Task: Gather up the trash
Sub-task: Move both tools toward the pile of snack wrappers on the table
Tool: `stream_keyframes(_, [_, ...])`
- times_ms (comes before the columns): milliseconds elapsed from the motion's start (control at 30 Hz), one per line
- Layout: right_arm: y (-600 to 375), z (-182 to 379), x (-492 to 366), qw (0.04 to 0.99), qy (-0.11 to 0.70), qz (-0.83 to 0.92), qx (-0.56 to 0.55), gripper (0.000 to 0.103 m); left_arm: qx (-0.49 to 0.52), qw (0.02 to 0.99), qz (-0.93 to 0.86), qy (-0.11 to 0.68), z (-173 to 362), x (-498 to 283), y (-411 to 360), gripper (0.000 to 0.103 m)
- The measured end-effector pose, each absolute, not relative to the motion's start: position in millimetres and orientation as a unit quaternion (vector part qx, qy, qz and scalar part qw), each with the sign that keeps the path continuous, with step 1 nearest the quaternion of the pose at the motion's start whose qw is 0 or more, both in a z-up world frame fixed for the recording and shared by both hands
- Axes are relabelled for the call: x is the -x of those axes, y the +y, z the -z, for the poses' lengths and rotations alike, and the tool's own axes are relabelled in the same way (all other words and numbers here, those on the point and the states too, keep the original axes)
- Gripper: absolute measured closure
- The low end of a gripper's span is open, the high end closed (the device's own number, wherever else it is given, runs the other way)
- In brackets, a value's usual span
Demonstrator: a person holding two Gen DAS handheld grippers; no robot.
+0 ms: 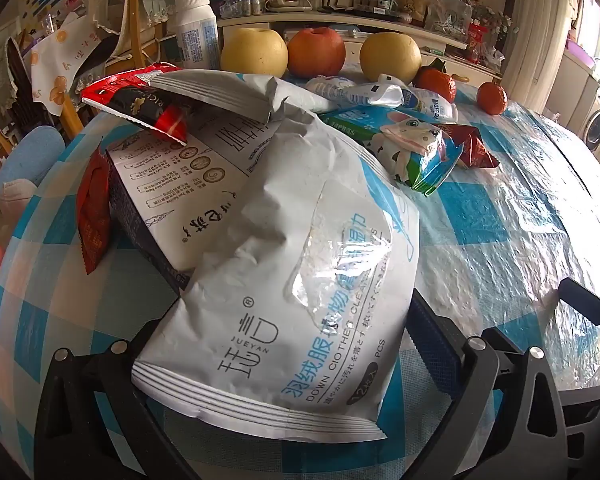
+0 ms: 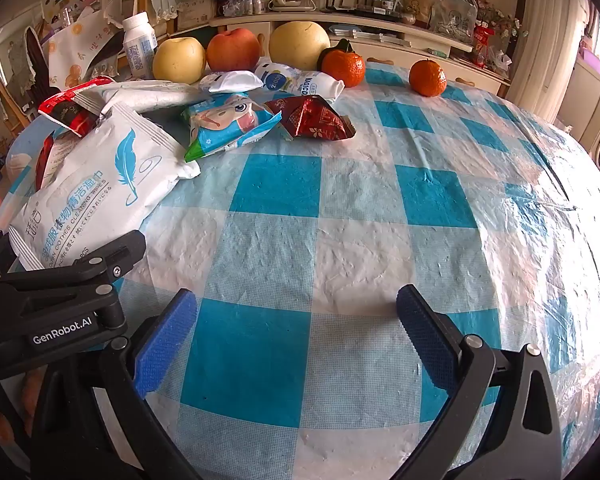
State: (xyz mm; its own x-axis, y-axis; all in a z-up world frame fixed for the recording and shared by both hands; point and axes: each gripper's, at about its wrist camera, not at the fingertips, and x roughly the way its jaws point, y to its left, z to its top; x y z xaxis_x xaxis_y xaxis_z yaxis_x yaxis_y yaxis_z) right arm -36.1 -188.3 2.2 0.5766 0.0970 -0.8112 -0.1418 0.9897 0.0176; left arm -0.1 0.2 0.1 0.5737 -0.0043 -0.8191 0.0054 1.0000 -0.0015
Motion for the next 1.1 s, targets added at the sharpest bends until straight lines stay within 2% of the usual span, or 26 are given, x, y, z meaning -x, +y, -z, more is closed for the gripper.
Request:
stream_keyframes(433, [-187,-12,50,0.887,0.451,-0.086,0.041,0.003,-0.036,0.894,0.002,0.446,-14,25,-3,0.004])
stream_keyframes(667, [-203,-28,84,0.911,0.405,-0.065,0.036,0.003,-0.053,0.916,-0.006,0.399,-50,65,5,0.004])
stream_keyframes(1100, [-208,-101,168,0.956,0.29,-0.044,0.01,0.003,-0.08,0.945,-0.028,0.315,-125,152,25,0.004])
